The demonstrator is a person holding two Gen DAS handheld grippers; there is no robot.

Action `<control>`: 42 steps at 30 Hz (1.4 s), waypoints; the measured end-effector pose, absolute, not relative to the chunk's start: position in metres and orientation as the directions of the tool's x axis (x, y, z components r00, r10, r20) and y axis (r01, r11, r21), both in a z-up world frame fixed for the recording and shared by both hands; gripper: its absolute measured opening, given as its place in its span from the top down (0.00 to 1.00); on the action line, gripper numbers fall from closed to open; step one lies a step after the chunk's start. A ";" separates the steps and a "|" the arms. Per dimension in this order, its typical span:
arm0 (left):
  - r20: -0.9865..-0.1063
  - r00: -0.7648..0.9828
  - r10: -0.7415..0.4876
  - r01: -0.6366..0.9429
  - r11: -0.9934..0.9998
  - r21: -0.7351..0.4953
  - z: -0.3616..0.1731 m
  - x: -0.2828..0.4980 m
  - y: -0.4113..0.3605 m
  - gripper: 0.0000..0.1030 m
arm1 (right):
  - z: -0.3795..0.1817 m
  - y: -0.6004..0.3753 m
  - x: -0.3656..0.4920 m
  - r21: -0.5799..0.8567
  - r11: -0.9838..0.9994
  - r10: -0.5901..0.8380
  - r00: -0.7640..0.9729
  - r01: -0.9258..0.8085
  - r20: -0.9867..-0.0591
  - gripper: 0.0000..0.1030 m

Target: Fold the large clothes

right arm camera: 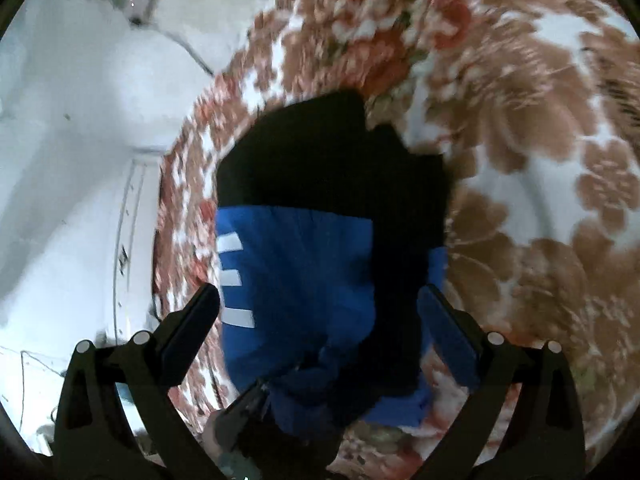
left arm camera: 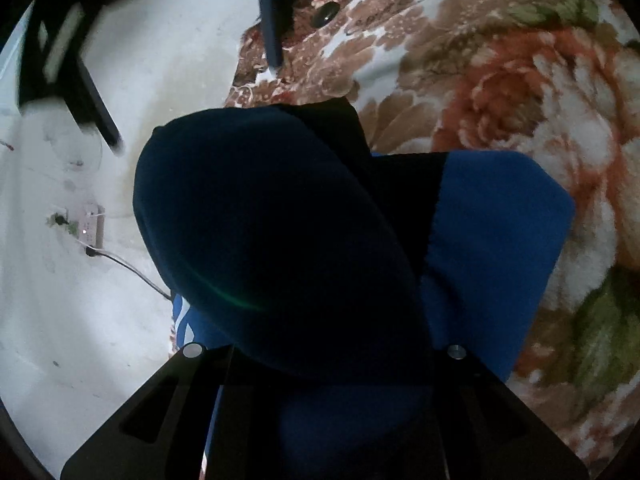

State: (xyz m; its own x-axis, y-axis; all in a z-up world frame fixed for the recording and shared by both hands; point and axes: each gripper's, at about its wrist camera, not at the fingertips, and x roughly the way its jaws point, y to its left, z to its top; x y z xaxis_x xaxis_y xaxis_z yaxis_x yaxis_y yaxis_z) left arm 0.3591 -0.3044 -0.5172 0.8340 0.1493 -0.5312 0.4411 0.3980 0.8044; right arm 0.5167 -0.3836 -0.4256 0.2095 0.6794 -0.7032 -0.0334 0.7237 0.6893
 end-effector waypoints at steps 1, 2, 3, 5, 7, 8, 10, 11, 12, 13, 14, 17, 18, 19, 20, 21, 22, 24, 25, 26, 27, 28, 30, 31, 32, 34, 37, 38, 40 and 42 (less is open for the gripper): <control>-0.529 0.836 0.146 0.437 0.404 0.803 -0.516 0.360 -0.304 0.88 | -0.434 -0.375 0.523 0.678 0.734 0.673 0.180 -0.036 -0.718 0.05; -0.527 0.838 0.143 0.434 0.412 0.801 -0.515 0.359 -0.304 0.88 | -0.445 -0.367 0.528 0.656 0.754 0.652 0.143 -0.020 -0.745 0.05; -0.527 0.838 0.141 0.433 0.417 0.799 -0.516 0.354 -0.303 0.88 | -0.454 -0.363 0.532 0.654 0.757 0.649 0.118 -0.002 -0.751 0.05; -0.527 0.839 0.134 0.431 0.426 0.795 -0.515 0.352 -0.303 0.88 | -0.468 -0.353 0.537 0.691 0.723 0.688 0.078 0.024 -0.722 0.05; -0.526 0.841 0.128 0.431 0.430 0.793 -0.513 0.351 -0.301 0.88 | -0.471 -0.347 0.539 0.707 0.707 0.705 0.065 0.013 -0.706 0.05; -0.528 0.841 0.121 0.433 0.436 0.789 -0.511 0.350 -0.301 0.88 | -0.472 -0.345 0.541 0.700 0.714 0.699 0.060 0.004 -0.713 0.05; -0.528 0.842 0.113 0.435 0.438 0.787 -0.510 0.350 -0.300 0.88 | -0.480 -0.341 0.545 0.682 0.731 0.681 0.046 0.011 -0.731 0.13; -0.526 0.843 0.112 0.436 0.430 0.791 -0.511 0.349 -0.301 0.88 | -0.478 -0.341 0.546 0.676 0.737 0.674 0.044 0.022 -0.737 0.17; -0.523 0.845 0.109 0.435 0.427 0.793 -0.511 0.348 -0.300 0.88 | -0.474 -0.341 0.546 0.673 0.739 0.672 0.050 0.022 -0.739 0.17; -0.524 0.845 0.106 0.437 0.428 0.792 -0.511 0.347 -0.299 0.88 | -0.464 -0.341 0.545 0.677 0.736 0.676 0.064 0.003 -0.734 0.17; -0.526 0.844 0.104 0.439 0.429 0.790 -0.511 0.348 -0.298 0.88 | -0.456 -0.342 0.543 0.669 0.743 0.667 0.080 -0.005 -0.740 0.17; -0.529 0.843 0.099 0.442 0.432 0.786 -0.513 0.352 -0.301 0.88 | -0.426 -0.352 0.535 0.697 0.716 0.694 0.143 -0.035 -0.705 0.17; -0.527 0.844 0.097 0.442 0.429 0.788 -0.513 0.352 -0.301 0.88 | -0.420 -0.352 0.533 0.714 0.699 0.711 0.148 -0.037 -0.688 0.17; -0.528 0.844 0.096 0.443 0.431 0.786 -0.512 0.353 -0.300 0.88 | -0.419 -0.349 0.534 0.723 0.690 0.721 0.136 -0.042 -0.680 0.17; -0.528 0.844 0.094 0.443 0.433 0.785 -0.511 0.352 -0.300 0.88 | -0.423 -0.343 0.536 0.719 0.693 0.719 0.114 -0.049 -0.685 0.17; -0.527 0.844 0.093 0.443 0.433 0.785 -0.510 0.353 -0.300 0.88 | -0.432 -0.337 0.540 0.693 0.719 0.694 0.080 -0.048 -0.715 0.17; -0.527 0.845 0.092 0.443 0.433 0.785 -0.509 0.353 -0.300 0.88 | -0.441 -0.336 0.542 0.639 0.768 0.639 0.072 -0.028 -0.765 0.17; -0.523 0.848 0.085 0.442 0.432 0.786 -0.508 0.353 -0.300 0.88 | -0.451 -0.338 0.542 0.603 0.798 0.602 0.068 -0.012 -0.795 0.17; -0.523 0.848 0.082 0.442 0.432 0.786 -0.508 0.352 -0.300 0.88 | -0.456 -0.335 0.541 0.623 0.782 0.623 0.046 -0.016 -0.781 0.22; -0.523 0.849 0.077 0.446 0.428 0.786 -0.508 0.351 -0.299 0.88 | -0.458 -0.332 0.540 0.635 0.772 0.636 0.037 -0.022 -0.771 0.24; -0.521 0.850 0.074 0.446 0.426 0.787 -0.507 0.353 -0.298 0.88 | -0.458 -0.327 0.539 0.640 0.767 0.642 0.031 -0.041 -0.766 0.26; -0.519 0.852 0.070 0.445 0.425 0.788 -0.507 0.352 -0.297 0.88 | -0.457 -0.322 0.538 0.636 0.768 0.639 0.023 -0.069 -0.769 0.38; -0.516 0.854 0.071 0.443 0.424 0.790 -0.507 0.351 -0.298 0.88 | -0.462 -0.318 0.539 0.600 0.796 0.603 0.012 -0.080 -0.798 0.90; -0.517 0.853 0.070 0.444 0.422 0.791 -0.506 0.350 -0.299 0.87 | -0.465 -0.318 0.543 0.606 0.792 0.609 0.006 -0.075 -0.794 0.89; -0.509 0.857 0.076 0.439 0.410 0.800 -0.507 0.349 -0.299 0.85 | -0.464 -0.319 0.544 0.618 0.782 0.620 -0.003 -0.082 -0.785 0.90; -0.488 0.870 0.074 0.430 0.371 0.823 -0.506 0.340 -0.300 0.67 | -0.445 -0.317 0.544 0.601 0.784 0.611 0.022 -0.155 -0.792 0.91; -0.534 0.844 0.048 0.467 0.421 0.777 -0.480 0.324 -0.288 0.58 | -0.415 -0.325 0.541 0.624 0.756 0.641 0.028 -0.199 -0.767 0.91; -0.571 0.820 0.034 0.490 0.474 0.732 -0.460 0.320 -0.277 0.53 | -0.410 -0.329 0.540 0.623 0.755 0.641 0.028 -0.205 -0.767 0.91; -0.626 0.780 0.001 0.527 0.538 0.658 -0.431 0.313 -0.257 0.43 | -0.404 -0.335 0.539 0.598 0.774 0.616 0.026 -0.209 -0.787 0.91; -0.659 0.751 -0.039 0.562 0.561 0.607 -0.405 0.304 -0.239 0.42 | -0.405 -0.338 0.541 0.580 0.792 0.592 0.013 -0.192 -0.805 0.91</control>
State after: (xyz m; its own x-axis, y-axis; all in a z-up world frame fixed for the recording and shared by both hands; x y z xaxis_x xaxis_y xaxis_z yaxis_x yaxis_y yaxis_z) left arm 0.3042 -0.2392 -0.4046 0.7509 -0.0390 -0.6593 0.5623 0.5613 0.6073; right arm 0.5406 -0.3384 -0.4046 0.0131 0.5925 -0.8055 -0.1917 0.7921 0.5795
